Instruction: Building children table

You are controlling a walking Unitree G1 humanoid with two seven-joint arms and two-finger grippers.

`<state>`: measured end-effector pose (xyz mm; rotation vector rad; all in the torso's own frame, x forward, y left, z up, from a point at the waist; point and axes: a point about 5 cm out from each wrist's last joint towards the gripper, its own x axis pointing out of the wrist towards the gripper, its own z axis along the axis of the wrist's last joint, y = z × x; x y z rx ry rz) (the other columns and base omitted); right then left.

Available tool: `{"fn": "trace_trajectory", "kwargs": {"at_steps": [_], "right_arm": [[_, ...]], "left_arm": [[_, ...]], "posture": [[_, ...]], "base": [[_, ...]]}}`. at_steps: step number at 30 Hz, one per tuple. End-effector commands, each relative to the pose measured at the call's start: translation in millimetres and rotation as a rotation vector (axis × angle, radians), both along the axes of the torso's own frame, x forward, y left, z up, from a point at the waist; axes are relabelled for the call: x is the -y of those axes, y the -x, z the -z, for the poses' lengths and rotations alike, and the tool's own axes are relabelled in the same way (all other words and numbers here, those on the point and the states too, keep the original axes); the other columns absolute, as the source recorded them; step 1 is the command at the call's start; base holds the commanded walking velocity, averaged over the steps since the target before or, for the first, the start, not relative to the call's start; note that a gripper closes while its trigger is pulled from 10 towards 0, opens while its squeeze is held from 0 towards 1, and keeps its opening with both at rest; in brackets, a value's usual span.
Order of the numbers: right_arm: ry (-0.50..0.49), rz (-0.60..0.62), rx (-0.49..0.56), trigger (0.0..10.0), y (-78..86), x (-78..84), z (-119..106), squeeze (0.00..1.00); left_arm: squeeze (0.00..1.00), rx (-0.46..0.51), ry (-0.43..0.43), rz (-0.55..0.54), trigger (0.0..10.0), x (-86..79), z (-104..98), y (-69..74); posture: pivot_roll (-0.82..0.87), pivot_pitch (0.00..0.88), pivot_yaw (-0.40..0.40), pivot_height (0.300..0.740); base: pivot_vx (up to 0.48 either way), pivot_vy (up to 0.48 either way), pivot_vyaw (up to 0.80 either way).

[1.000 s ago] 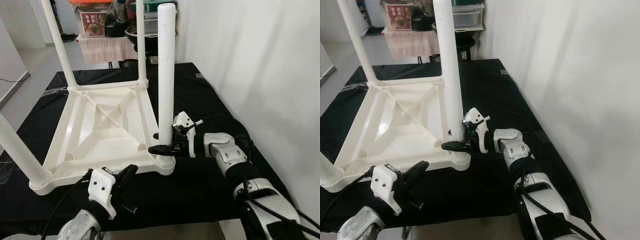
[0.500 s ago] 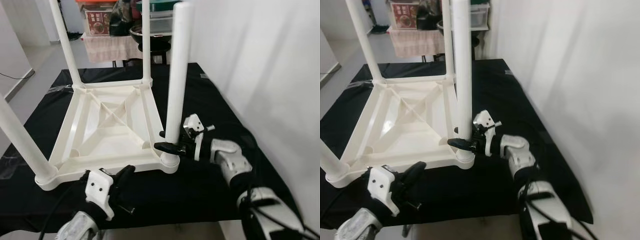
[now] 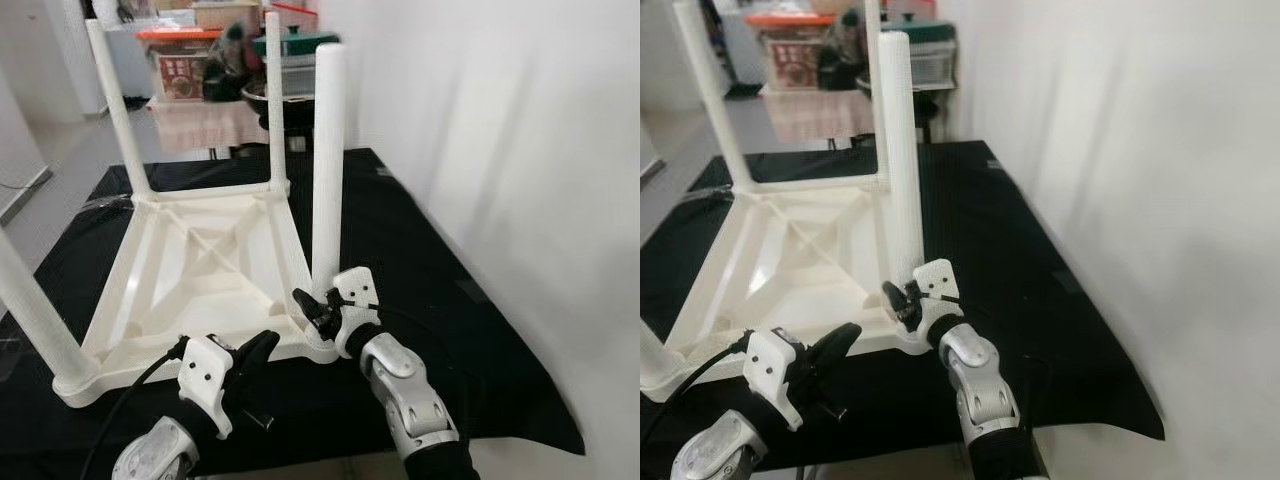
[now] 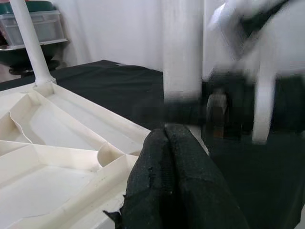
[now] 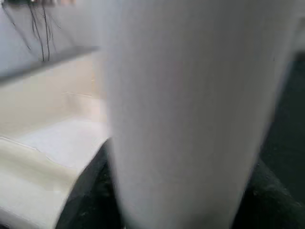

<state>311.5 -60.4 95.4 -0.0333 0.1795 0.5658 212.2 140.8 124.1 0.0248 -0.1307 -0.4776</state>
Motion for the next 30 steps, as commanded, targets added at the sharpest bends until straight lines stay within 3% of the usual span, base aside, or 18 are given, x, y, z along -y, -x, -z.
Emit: {"fn": "trace_trajectory", "kwargs": {"at_steps": [1, 4, 6, 8, 9, 10, 14, 20, 21, 30], "right_arm": [[0.005, -0.017, -0.092, 10.0, 4.8, 2.4, 17, 1.00], [-0.102, -0.259, -0.022, 10.0, -0.8, -5.7, -6, 1.00], [-0.118, -0.368, 0.041, 10.0, -2.8, -1.9, -25, 0.96], [-0.109, -0.402, 0.065, 10.0, -4.4, 1.2, -31, 0.96], [-0.099, -0.441, 0.067, 10.0, -8.4, 5.5, -36, 0.12], [-0.090, -0.484, 0.069, 10.0, -12.9, 9.5, -39, 0.00], [-0.026, -0.603, 0.085, 10.0, -25.9, 19.4, -48, 0.00], [-0.052, -0.724, 0.061, 10.0, -42.2, 25.2, -68, 0.00], [-0.084, -0.745, 0.058, 0.0, -43.2, 25.1, -72, 0.00], [-0.119, -0.780, 0.018, 0.0, -44.9, 34.5, -69, 0.00]], "left_arm": [[0.00, -0.015, 0.001, -0.022, 10.0, -3.4, 4, -0.9], [0.00, -0.015, 0.009, -0.022, 10.0, 0.8, 4, 0.3], [0.00, -0.017, 0.010, -0.016, 10.0, 2.6, 5, 1.1], [0.00, -0.018, 0.010, -0.015, 10.0, 3.0, 5, 1.2], [0.00, -0.018, 0.010, -0.016, 10.0, 2.5, 5, 1.1], [0.00, -0.016, 0.010, -0.019, 10.0, 1.7, 5, 1.0], [0.00, -0.012, 0.008, -0.030, 10.0, 0.0, 5, 0.5], [0.00, -0.005, 0.006, -0.044, 10.0, -0.9, 4, 0.3], [0.00, -0.004, 0.007, -0.045, 10.0, -0.8, 3, 0.4], [0.00, -0.002, 0.002, -0.053, 10.0, -2.5, 3, 2.6]], "posture": [[0.02, 0.000, -0.010, 0.740], [0.02, 0.000, -0.020, 0.740], [0.03, 0.000, -0.024, 0.740], [0.03, 0.000, -0.026, 0.740], [0.04, 0.000, -0.031, 0.740], [0.04, 0.000, -0.032, 0.740], [0.06, 0.000, -0.042, 0.740], [0.07, 0.000, -0.050, 0.740], [0.08, 0.000, -0.053, 0.740], [0.07, 0.000, -0.045, 0.740]], "base": [[0.000, 0.000, 0.00], [0.000, 0.000, 0.00], [0.000, 0.000, 0.00], [0.000, 0.000, 0.00], [0.000, 0.000, 0.00], [0.000, 0.000, 0.00], [0.000, 0.000, 0.00], [0.000, 0.000, 0.00], [0.000, 0.000, 0.00], [0.000, 0.000, 0.00]]}}
